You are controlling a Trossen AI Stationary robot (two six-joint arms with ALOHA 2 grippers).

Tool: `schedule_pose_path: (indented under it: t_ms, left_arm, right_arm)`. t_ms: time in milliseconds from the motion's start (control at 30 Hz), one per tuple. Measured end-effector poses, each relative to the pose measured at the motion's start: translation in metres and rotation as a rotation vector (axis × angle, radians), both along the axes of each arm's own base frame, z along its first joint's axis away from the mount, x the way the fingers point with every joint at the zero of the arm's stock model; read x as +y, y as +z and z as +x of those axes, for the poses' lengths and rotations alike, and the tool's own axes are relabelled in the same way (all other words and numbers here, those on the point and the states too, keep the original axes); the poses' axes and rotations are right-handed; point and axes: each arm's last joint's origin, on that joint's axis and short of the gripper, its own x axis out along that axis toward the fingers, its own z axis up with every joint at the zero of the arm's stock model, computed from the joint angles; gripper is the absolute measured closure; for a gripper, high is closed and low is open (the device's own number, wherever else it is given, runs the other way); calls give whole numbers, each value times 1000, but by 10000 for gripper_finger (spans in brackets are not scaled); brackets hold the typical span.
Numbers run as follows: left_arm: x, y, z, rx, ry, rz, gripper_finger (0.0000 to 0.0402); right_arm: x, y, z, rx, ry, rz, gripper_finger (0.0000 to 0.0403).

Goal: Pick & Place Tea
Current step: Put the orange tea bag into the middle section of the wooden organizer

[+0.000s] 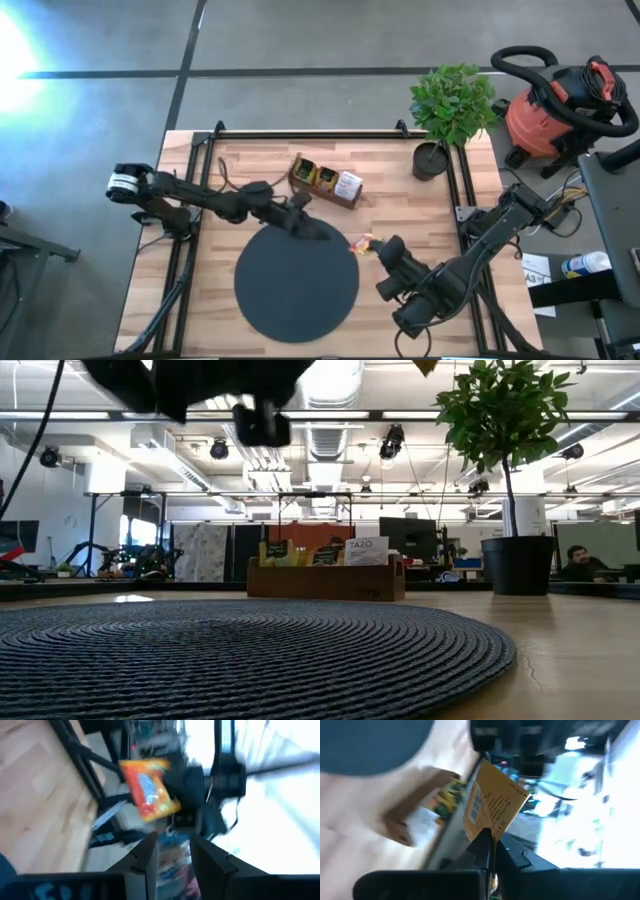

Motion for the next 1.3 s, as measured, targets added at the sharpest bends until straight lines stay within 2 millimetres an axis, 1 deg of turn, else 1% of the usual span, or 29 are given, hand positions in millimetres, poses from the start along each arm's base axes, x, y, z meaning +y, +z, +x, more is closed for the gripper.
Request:
schedule_pose_path:
  t_ms: [100, 167, 200, 300, 467, 600, 733, 800, 900, 1000, 1167, 1300]
  left_arm:
    - [10, -21, -9, 61, 45, -211, 294]
    - [14, -32, -11, 107, 58, -281, 294]
    - [15, -35, -11, 113, 61, -291, 294]
    - [15, -31, -7, 69, 61, -284, 294]
    - [21, -20, 6, 4, 76, -220, 294]
    - [36, -12, 10, -39, 120, -172, 294]
    - [57, -10, 10, -27, 131, -149, 294]
    - [63, -11, 10, 3, 122, -148, 294]
    - [61, -13, 11, 30, 62, -153, 294]
    - [53, -16, 14, 47, 4, -151, 294]
    - [51, -17, 15, 44, 4, -121, 294]
    - [51, -17, 14, 47, 0, -123, 294]
  right_arm:
    - [0, 2, 3, 40, 43, -122, 390]
    - [2, 3, 6, 55, 67, -159, 390]
    - [3, 4, 9, 53, 76, -162, 390]
    - [5, 7, 17, 48, 105, -177, 390]
    - [7, 13, 29, 6, 123, -165, 390]
    - [10, 15, 32, -31, 132, -125, 390]
    - [15, 17, 36, -92, 155, 7, 390]
    - [17, 18, 38, -136, 159, 78, 390]
    - [19, 21, 41, -175, 163, 124, 390]
    - [17, 22, 44, -191, 157, 137, 390]
    - [13, 21, 46, -264, 94, 235, 390]
    - [14, 19, 46, -233, 120, 241, 390]
